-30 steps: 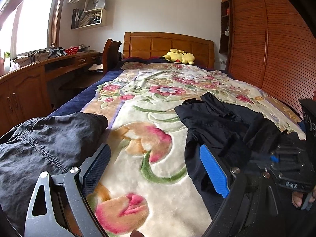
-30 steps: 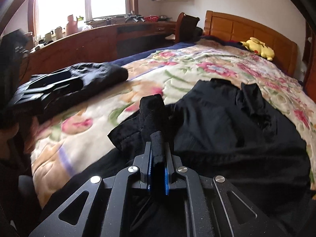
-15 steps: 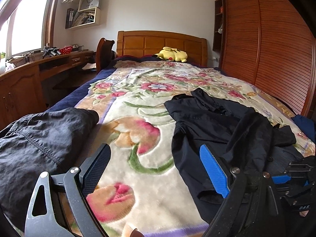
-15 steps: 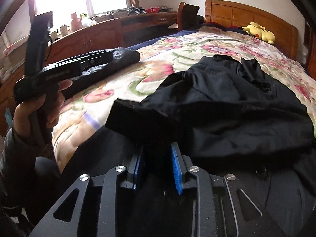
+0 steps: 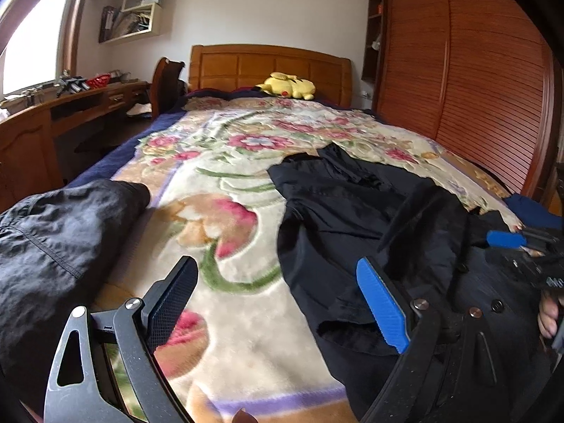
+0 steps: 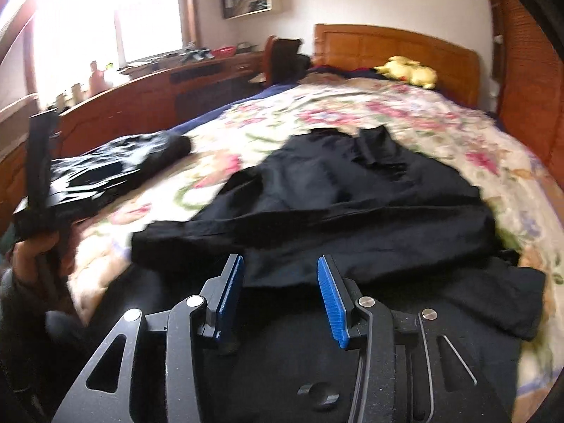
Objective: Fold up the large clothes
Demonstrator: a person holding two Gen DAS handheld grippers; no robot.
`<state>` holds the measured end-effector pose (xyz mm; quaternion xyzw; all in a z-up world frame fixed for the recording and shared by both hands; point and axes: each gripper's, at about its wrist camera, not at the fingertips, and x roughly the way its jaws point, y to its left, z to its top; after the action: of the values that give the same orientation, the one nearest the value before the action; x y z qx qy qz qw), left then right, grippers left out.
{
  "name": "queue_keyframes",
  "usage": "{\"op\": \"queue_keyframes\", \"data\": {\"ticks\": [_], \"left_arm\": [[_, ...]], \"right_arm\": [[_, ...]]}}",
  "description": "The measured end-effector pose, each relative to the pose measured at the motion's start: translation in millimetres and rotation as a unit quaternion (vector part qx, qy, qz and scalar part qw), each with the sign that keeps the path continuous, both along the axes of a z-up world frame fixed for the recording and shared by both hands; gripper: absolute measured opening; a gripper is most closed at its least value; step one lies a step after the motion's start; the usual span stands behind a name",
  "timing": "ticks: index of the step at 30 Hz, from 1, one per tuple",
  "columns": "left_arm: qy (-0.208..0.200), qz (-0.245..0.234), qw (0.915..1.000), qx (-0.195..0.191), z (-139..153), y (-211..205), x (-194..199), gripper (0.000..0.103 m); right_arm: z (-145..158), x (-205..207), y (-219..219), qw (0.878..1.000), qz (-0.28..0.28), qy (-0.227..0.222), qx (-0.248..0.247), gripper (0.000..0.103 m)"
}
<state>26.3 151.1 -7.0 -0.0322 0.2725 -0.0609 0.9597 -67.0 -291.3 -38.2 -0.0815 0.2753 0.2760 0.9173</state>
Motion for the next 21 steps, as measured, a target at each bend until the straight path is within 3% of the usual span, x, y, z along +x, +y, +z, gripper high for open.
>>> {"op": "queue_keyframes", "data": {"ticks": [8, 13, 21], "left_arm": [[0.015, -0.047, 0.9986, -0.021, -2, -14, -1, 0.092], [0.042, -0.076, 0.9963, -0.001, -11, -33, 3, 0.079], [0.099, -0.110, 0.9887, 0.023, -35, -50, 3, 0.062]], "right_arm": [[-25, 15, -32, 0.997, -0.071, 0.016, -0.035, 0.046], [-35, 19, -40, 0.994, -0.093, 0.030, -0.048, 0.046], [-47, 39, -51, 0.992, -0.100, 0.074, -0.014, 0.046]]}}
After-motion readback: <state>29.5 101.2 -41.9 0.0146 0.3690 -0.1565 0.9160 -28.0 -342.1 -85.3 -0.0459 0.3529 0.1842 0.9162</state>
